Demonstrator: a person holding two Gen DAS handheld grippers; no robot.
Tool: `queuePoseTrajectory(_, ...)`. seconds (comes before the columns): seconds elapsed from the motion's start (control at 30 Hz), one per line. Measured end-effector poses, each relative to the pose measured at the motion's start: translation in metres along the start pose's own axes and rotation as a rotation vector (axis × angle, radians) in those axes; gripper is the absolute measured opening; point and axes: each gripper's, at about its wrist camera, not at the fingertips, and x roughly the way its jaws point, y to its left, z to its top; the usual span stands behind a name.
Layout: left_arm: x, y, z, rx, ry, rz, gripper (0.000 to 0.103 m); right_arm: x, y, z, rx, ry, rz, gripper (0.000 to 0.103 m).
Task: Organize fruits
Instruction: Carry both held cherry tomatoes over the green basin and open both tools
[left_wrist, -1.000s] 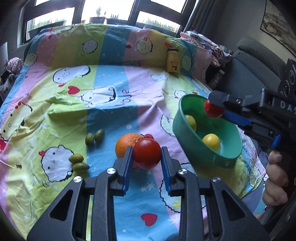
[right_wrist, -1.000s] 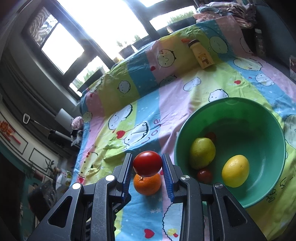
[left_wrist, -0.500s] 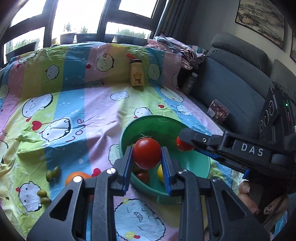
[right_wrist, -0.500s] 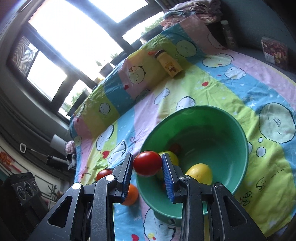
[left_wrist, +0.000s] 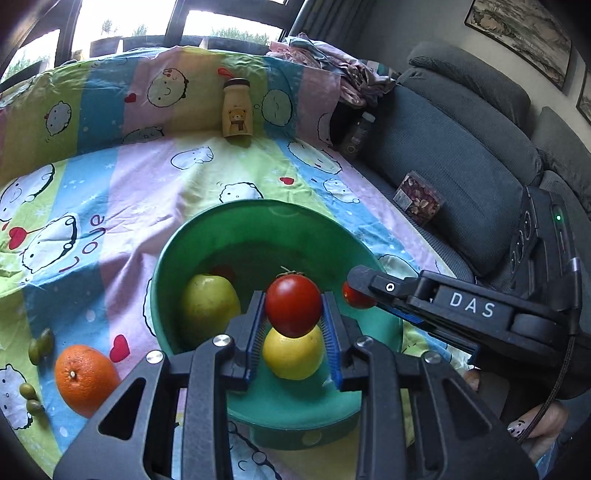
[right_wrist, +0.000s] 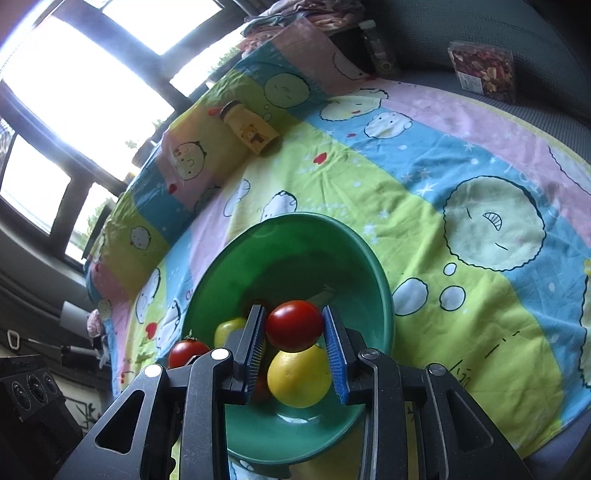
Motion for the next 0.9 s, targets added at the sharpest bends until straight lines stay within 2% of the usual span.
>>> queuePoseTrajectory(0.27,0.014,0.003,-0.002,-0.017,0.049,-0.008,0.029,0.006,0.002,-0.001,-0.017,0.008,-0.060,0.034)
queuePoseTrajectory(0.7,0.018,0.008,-0.008,-0.023,0.073,-0.004,0.029,0.011,0.007,-0.002,-0.037,0.015,-0.107,0.034)
queuePoseTrajectory(0.77,0.014,0.011,-0.009,-0.028,0.062,0.003,0.032,0.010,0.008,-0.002,-0.039,0.010,-0.110,0.034)
queuePoseTrajectory(0.9,-0.002,0.015,-0.009,-0.035,0.024,-0.004,0.048,0.006,0.014,-0.003,-0.061,-0.005,-0.104,0.036)
